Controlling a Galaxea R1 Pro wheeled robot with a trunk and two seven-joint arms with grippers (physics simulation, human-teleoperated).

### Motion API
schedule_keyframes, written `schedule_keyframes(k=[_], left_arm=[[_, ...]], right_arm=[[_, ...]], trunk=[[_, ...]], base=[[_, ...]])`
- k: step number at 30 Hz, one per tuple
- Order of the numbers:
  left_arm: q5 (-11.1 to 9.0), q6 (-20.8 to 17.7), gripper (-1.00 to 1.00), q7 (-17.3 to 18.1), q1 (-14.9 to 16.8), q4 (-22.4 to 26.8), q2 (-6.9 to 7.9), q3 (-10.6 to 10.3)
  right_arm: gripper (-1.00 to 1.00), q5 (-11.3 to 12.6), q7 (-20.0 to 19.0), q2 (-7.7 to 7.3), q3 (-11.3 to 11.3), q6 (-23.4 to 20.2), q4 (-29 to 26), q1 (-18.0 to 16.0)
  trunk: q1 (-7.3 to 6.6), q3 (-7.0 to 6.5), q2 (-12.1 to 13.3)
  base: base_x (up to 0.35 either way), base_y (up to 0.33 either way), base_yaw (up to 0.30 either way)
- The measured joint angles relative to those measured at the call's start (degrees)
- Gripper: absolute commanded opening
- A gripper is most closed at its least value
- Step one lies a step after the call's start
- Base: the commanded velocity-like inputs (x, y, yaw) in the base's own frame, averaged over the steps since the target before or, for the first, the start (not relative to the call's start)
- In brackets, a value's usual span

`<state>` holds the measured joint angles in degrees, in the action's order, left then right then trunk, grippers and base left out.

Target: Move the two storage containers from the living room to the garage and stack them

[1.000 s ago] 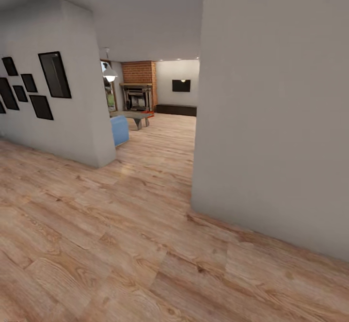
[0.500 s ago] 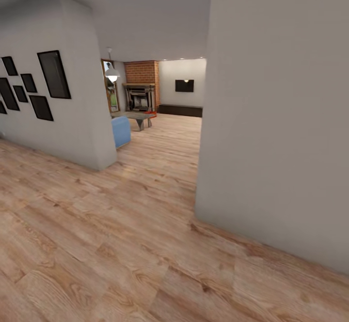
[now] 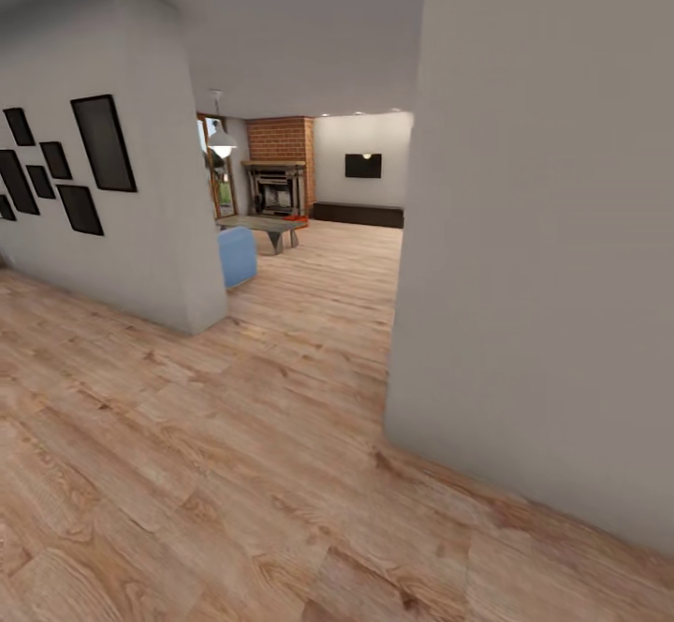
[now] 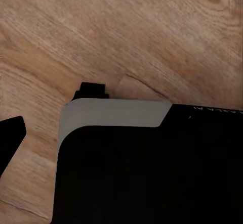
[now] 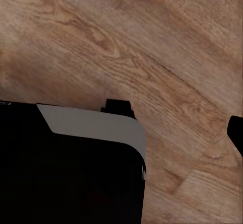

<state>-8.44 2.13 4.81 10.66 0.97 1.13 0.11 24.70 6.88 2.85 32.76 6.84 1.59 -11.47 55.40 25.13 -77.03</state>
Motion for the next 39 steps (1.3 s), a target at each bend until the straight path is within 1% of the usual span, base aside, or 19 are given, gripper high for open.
schedule_keyframes(k=[35, 39], left_arm=[[0.0, 0.0, 1.0, 0.0, 0.01, 0.0, 0.0, 0.0], [0.0, 0.0, 1.0, 0.0, 0.02, -0.01, 0.0, 0.0]], right_arm=[[1.0, -0.1, 0.0, 0.0, -0.02, 0.0, 0.0, 0.0], [1.0, -0.09, 0.0, 0.0, -0.02, 0.0, 0.0, -0.01]], trunk=[[0.0, 0.0, 0.0], [0.0, 0.0, 0.0]], base=[[0.319, 0.0, 0.27], [0.319, 0.0, 0.118]])
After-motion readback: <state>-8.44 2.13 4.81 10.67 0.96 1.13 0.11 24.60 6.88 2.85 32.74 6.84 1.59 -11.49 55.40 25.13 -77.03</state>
